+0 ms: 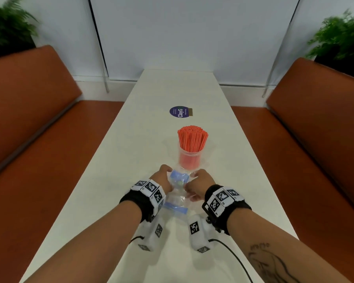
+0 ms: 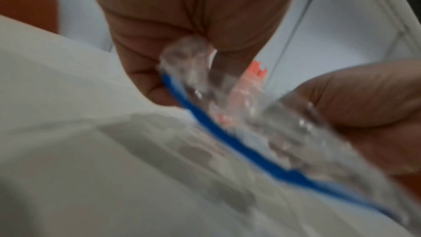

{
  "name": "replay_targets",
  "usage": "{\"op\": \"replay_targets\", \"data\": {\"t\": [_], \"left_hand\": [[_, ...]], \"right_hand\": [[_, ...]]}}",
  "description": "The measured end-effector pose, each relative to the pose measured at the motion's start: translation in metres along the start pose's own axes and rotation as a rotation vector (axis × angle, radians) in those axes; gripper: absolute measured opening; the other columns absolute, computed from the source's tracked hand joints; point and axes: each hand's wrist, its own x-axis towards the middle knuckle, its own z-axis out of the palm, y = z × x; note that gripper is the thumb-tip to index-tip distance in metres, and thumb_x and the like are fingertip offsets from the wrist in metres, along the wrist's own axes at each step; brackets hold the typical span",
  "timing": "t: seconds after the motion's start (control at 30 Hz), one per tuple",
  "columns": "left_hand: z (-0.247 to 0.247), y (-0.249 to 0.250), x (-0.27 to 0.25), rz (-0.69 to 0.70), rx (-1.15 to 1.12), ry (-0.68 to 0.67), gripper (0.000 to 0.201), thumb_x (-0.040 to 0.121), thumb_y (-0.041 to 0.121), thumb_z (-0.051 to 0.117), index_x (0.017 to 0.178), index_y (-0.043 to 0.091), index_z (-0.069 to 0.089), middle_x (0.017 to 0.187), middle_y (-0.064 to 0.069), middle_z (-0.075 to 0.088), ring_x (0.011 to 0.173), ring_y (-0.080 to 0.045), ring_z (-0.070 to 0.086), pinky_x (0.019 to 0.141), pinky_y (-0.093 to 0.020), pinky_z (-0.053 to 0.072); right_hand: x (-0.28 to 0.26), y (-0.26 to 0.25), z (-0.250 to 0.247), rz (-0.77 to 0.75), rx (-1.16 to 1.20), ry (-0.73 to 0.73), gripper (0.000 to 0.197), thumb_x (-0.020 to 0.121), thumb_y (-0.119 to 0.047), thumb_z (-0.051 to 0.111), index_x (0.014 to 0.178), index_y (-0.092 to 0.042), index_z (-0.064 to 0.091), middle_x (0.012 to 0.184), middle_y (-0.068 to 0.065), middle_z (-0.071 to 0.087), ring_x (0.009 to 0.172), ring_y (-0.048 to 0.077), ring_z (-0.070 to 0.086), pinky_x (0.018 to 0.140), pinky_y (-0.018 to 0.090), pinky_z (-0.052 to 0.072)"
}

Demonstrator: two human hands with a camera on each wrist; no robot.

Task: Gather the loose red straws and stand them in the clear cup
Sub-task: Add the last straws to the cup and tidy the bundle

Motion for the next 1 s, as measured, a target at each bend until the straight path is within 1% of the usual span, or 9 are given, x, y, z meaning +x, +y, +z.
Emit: {"op": "replay_targets", "data": {"t": [0.07,0.17,0.3,0.43,0.57,0.8,0.87,0.93,1.0], "left_hand": [[-0.012,-0.014,-0.009,0.019,-0.105,0.086,0.056,0.086,0.008,0.057,0.134,0.014,0.029,0.063,0.003,0.045,0.057,-0.012,0.046,0.058,-0.021,0.041],[-0.035,-0.040,-0.029,0.024,-0.187,0.192,0.050,0.088,0.006,0.054,0.131,0.014,0.031,0.063,0.003,0.043,0.055,-0.010,0.043,0.055,-0.017,0.035],[-0.063,-0.088,-0.057,-0.070,-0.183,0.292,0.034,0.088,0.004,0.049,0.118,0.017,0.040,0.069,0.001,0.050,0.065,-0.019,0.049,0.058,-0.023,0.038],[-0.084,-0.126,-0.080,-0.183,-0.060,0.290,0.013,0.090,0.007,0.049,0.094,0.019,0.050,0.096,-0.008,0.059,0.081,-0.023,0.052,0.061,-0.024,0.040],[-0.086,-0.150,-0.092,-0.275,-0.006,0.294,0.020,0.089,0.007,0.053,0.107,0.009,0.061,0.118,-0.008,0.063,0.109,-0.024,0.058,0.092,-0.029,0.045],[-0.075,-0.155,-0.092,-0.338,0.117,0.224,0.041,0.083,0.016,0.066,0.121,0.008,0.054,0.129,-0.011,0.053,0.114,-0.024,0.056,0.095,-0.029,0.043],[-0.074,-0.154,-0.093,-0.344,0.142,0.226,0.045,0.081,0.021,0.068,0.122,0.012,0.051,0.129,-0.010,0.050,0.115,-0.024,0.054,0.096,-0.030,0.043],[-0.074,-0.154,-0.093,-0.339,0.205,0.230,0.049,0.081,0.028,0.067,0.123,0.013,0.049,0.129,-0.010,0.048,0.117,-0.024,0.051,0.097,-0.032,0.043],[-0.075,-0.150,-0.095,-0.324,0.250,0.248,0.051,0.081,0.033,0.065,0.125,0.014,0.049,0.132,-0.010,0.046,0.121,-0.026,0.047,0.100,-0.033,0.041]], "right_hand": [[-0.007,-0.009,0.009,-0.059,0.024,-0.020,0.042,0.084,0.002,0.058,0.117,-0.012,0.037,0.076,0.012,0.060,0.049,0.019,0.050,0.044,0.022,0.042],[-0.014,-0.026,0.036,-0.134,0.048,-0.063,0.036,0.087,0.003,0.055,0.109,-0.014,0.034,0.065,0.009,0.054,0.046,0.018,0.045,0.042,0.023,0.037],[-0.024,-0.042,0.092,-0.209,-0.012,-0.119,0.032,0.084,0.009,0.052,0.090,-0.015,0.032,0.068,0.014,0.054,0.044,0.020,0.050,0.041,0.025,0.040],[-0.032,-0.045,0.138,-0.258,-0.111,-0.167,0.032,0.084,0.011,0.045,0.072,-0.016,0.035,0.062,0.012,0.056,0.044,0.021,0.057,0.041,0.024,0.042],[-0.035,-0.038,0.161,-0.259,-0.225,-0.179,0.030,0.084,0.011,0.045,0.068,-0.014,0.051,0.063,0.010,0.058,0.049,0.021,0.061,0.049,0.025,0.048],[-0.031,-0.025,0.170,-0.332,-0.503,-0.190,0.038,0.079,0.014,0.056,0.066,-0.021,0.055,0.084,0.009,0.060,0.078,0.025,0.062,0.079,0.038,0.059],[-0.031,-0.023,0.167,-0.347,-0.536,-0.213,0.031,0.082,0.011,0.052,0.081,-0.016,0.065,0.083,0.007,0.059,0.073,0.024,0.059,0.072,0.035,0.058],[-0.030,-0.021,0.162,-0.341,-0.525,-0.235,0.029,0.085,0.006,0.052,0.101,-0.011,0.070,0.072,0.002,0.055,0.058,0.019,0.053,0.053,0.028,0.051],[-0.033,-0.021,0.153,-0.354,-0.533,-0.241,0.026,0.085,0.001,0.057,0.105,-0.011,0.069,0.066,-0.002,0.049,0.051,0.013,0.046,0.044,0.022,0.043]]}}
